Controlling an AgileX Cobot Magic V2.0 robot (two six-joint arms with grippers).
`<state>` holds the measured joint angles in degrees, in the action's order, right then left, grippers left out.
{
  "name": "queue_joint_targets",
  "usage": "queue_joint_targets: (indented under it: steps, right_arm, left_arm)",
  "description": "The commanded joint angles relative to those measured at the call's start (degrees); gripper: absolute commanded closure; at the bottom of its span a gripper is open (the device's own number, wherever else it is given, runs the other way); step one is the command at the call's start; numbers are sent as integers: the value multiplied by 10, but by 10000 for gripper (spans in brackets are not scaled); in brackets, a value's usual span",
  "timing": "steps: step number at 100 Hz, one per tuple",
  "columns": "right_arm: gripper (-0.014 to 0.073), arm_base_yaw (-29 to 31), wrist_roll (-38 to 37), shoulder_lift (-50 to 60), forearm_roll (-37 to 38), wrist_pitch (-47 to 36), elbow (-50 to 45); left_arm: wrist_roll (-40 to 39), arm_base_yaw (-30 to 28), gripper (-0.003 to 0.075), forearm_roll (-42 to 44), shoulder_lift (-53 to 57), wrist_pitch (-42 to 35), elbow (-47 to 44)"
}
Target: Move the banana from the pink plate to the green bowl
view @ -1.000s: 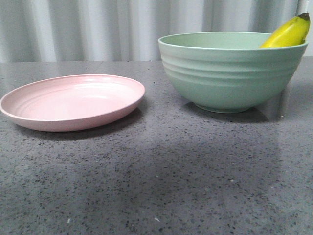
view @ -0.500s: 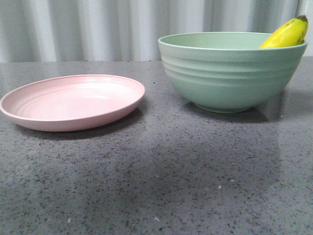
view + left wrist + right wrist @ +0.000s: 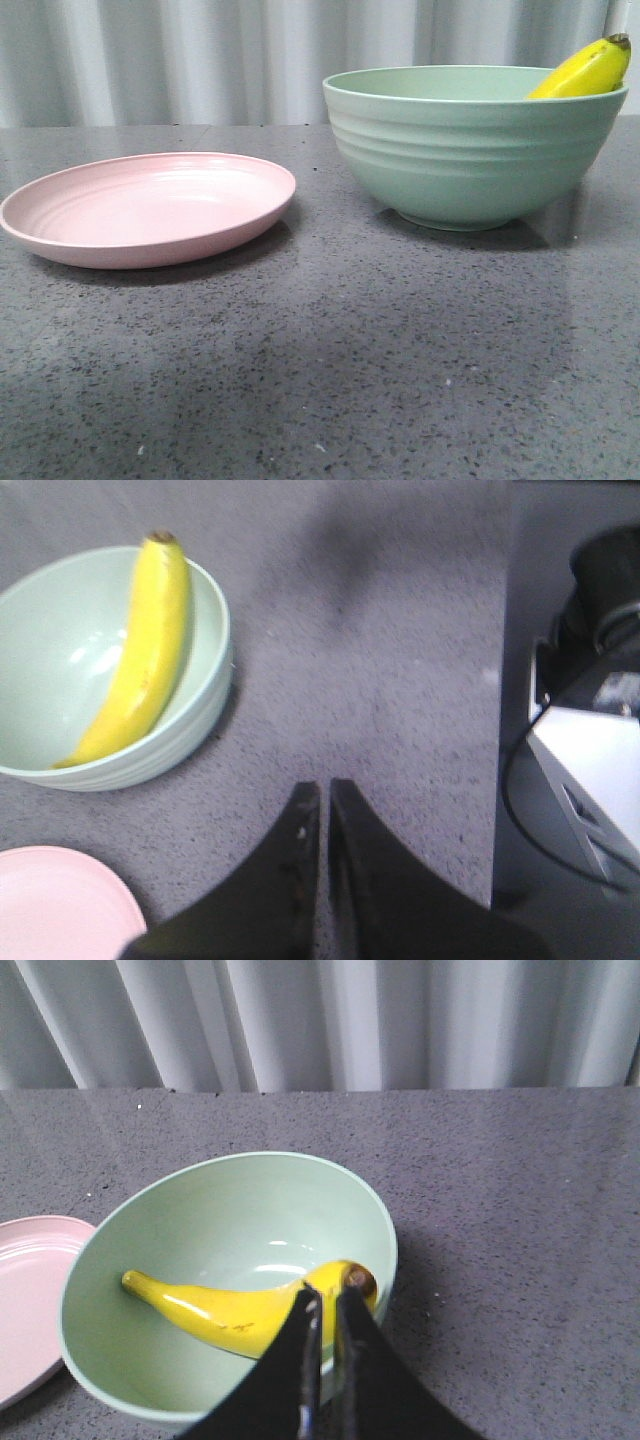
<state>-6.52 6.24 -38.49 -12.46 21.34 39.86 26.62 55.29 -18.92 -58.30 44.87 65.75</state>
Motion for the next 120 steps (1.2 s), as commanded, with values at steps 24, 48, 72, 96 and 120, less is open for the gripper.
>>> queue_joint_targets:
  steps: [24,48,72,96,120]
  right_arm:
    - [667,3,5,135,6,-188,-156]
    - [667,3,5,211,6,-267,-250]
    - [667,3,5,220,6,-257,-287]
    - [667,3,5,220,6,-253,-289]
    - [667,3,5,220,6,-253,-289]
  left_arm:
    - [-38,5,739,-8,198,-252,-219]
    - [-38,5,739,-8,334,-357,-381]
    - [-38,5,739,-8,403,-369,-451]
    - [-38,5,739,-8,403,-365,-476]
    - [-38,5,739,-3,403,-368,-493]
